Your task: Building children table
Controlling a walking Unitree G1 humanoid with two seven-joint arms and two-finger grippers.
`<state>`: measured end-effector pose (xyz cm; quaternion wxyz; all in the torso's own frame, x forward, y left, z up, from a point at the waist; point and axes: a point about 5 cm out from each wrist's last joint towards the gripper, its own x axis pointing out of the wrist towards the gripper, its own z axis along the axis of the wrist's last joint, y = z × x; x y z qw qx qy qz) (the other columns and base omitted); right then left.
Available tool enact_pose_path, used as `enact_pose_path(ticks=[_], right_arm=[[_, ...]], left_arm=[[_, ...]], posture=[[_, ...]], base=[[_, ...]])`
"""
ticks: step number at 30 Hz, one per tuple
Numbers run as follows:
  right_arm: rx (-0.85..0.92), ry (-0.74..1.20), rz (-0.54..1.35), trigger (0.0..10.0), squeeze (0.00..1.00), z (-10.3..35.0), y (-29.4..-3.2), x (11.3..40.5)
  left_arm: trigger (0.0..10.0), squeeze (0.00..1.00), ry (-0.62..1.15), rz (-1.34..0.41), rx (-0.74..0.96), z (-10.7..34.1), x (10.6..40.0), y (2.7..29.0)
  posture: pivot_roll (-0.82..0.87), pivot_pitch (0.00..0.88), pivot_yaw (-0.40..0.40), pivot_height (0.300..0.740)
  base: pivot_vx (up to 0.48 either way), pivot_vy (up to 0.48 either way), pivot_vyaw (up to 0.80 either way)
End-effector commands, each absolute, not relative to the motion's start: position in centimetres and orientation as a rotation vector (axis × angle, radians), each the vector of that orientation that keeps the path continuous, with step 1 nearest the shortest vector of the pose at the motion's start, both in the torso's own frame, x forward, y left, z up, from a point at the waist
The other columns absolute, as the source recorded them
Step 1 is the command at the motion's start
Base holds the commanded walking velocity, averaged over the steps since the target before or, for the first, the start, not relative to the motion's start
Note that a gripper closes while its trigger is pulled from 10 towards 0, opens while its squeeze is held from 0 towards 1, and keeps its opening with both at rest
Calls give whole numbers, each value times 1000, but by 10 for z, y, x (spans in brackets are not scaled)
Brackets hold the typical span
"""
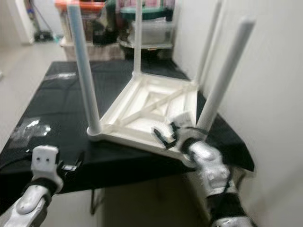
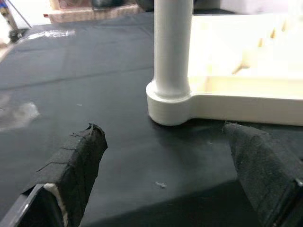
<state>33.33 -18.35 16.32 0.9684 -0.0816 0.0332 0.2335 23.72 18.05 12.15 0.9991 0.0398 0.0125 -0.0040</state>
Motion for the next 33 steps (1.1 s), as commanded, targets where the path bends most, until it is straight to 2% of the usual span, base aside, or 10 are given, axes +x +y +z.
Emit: enact_pose_path(ticks=[1, 6, 17, 20, 28, 33], right_arm=[[-139, 38, 478, 10000, 0, 171, -194, 340], [-66, -7, 513, 10000, 0, 187, -202, 357], [-21, -18, 536, 10000, 0, 191, -206, 372], [-4, -40, 550, 10000, 0, 193, -203, 373], [60, -140, 755, 10000, 0, 198, -164, 364], [99, -158, 777, 10000, 0, 198, -156, 361]], left_arm=[[10000, 0, 40, 3, 79, 119, 237, 182], [10000, 0, 36, 0, 77, 119, 238, 180], [10000, 0, 27, 4, 78, 121, 239, 180], [10000, 0, 17, 18, 29, 122, 239, 179], [10000, 0, 20, -4, 56, 122, 239, 178], [10000, 0, 16, -5, 55, 123, 240, 177]], posture=[[13, 0, -80, 740], [27, 0, -82, 740], [39, 0, -85, 740], [39, 0, -85, 740], [40, 0, -81, 740], [39, 0, -82, 740]], base=[[0, -480, 0], [0, -480, 0], [0, -476, 0], [0, 0, 0], [0, 0, 0], [0, 0, 0]])
